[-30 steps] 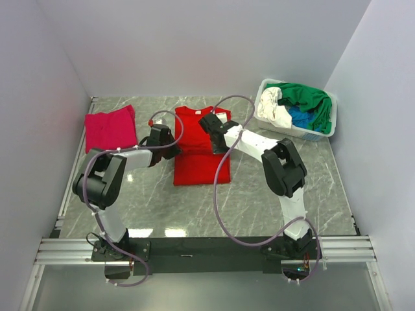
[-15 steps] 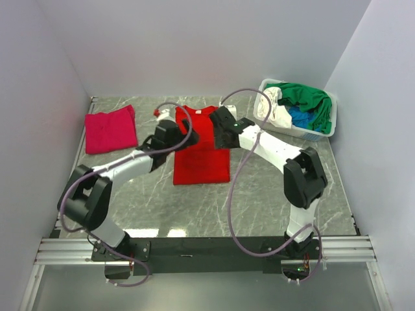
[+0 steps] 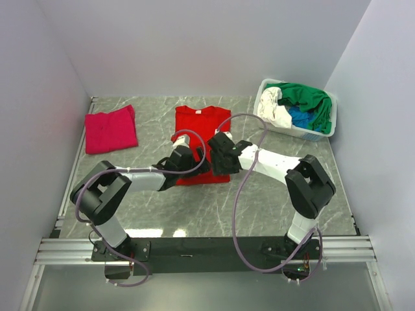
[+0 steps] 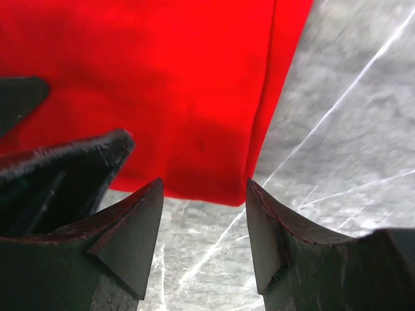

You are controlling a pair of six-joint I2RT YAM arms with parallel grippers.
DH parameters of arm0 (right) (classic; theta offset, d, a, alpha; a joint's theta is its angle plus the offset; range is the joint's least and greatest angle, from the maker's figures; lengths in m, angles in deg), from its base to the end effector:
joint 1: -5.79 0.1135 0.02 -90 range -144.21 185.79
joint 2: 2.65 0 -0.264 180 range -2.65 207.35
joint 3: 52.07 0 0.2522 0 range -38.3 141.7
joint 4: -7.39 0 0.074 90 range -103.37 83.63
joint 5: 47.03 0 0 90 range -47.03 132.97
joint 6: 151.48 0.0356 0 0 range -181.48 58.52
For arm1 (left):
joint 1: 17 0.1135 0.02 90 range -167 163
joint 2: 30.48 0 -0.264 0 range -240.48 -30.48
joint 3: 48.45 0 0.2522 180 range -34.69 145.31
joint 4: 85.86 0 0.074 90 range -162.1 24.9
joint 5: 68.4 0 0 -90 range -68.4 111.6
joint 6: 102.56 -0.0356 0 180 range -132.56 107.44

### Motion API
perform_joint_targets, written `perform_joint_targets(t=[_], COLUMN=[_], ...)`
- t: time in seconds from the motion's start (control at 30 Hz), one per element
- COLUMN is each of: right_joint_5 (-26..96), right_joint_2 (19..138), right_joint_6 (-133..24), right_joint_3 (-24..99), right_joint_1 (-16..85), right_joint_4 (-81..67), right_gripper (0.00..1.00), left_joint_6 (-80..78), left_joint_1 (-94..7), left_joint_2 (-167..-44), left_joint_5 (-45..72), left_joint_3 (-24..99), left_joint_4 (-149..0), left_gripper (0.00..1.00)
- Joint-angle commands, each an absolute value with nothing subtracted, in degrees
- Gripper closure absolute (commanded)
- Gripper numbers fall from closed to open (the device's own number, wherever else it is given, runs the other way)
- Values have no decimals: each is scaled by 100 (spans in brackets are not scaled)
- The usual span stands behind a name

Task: Fold and stack the t-shirts
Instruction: Fold the tshirt

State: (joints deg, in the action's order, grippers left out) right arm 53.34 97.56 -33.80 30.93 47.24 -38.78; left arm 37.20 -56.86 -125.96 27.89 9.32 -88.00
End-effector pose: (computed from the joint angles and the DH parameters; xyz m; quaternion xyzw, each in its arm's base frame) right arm 0.2715 0.2312 0.2012 -0.0955 0.9647 0.0577 0.2387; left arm 0.2587 -0.2109 0.1584 -0.1016 0.8825 -0.2872 0.3583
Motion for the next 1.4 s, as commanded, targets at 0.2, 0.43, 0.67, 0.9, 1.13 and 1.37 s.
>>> perform_joint_targets(t=[0.2,0.43,0.67,0.9,1.13,1.37], right_joint_5=[5791,5975,6010,6055,5817,5615], right_joint_2=[9843,10141,10414,10098,9799,9281], right_joint_6=[-2888,-2773,-2729,-2685,-2702,-2694], right_joint_3=[2648,2577,2533,2296,2173,1962], right_joint_1=[4938,4947,4938,4938,4956,4965], right_joint_4=[-3740,-3714,-3652,-3678,-3564,-3406], right_gripper=[40,40,40,39,39,39], left_joint_6=[3930,3912,3868,3667,3587,3807], left_joint_1=[-5743,-5752,-5752,-5743,-5752,-5383], left_joint_2=[-12725,-12646,-12479,-11707,-10661,-10721], left_joint_5=[2714,2688,2740,3205,3960,3945], left_joint_3=[645,566,442,442,303,-243], left_joint_4=[-9425,-9407,-9399,-8776,-7624,-7412], left_gripper=[4,3,3,2,1,22])
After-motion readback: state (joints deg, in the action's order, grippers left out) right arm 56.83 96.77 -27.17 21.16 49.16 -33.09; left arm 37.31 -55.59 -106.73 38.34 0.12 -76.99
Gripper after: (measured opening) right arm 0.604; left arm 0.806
